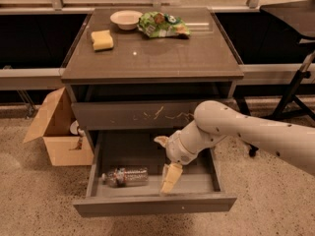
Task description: Pick water bottle from middle drawer and place on counter
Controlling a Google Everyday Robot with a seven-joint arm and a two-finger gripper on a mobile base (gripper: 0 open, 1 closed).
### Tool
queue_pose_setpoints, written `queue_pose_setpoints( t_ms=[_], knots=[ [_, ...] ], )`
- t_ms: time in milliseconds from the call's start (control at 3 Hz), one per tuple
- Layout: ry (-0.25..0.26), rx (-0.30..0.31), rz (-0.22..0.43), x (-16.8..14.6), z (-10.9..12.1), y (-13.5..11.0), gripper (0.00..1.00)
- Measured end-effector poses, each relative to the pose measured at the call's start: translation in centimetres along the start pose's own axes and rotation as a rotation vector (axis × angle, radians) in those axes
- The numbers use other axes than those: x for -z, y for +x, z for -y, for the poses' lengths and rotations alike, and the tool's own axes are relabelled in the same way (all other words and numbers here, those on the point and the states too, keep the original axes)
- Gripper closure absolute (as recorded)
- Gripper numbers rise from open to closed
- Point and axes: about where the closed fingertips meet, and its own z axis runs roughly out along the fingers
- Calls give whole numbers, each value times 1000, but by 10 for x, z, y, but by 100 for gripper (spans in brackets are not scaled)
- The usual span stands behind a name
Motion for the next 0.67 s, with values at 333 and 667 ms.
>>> queue_pose_setpoints(
  t_ms=[333, 667],
  knots=[
    [-9, 8, -7, -21, 13, 2, 0],
    [-4, 18, -16, -77, 49, 10, 0]
  ],
)
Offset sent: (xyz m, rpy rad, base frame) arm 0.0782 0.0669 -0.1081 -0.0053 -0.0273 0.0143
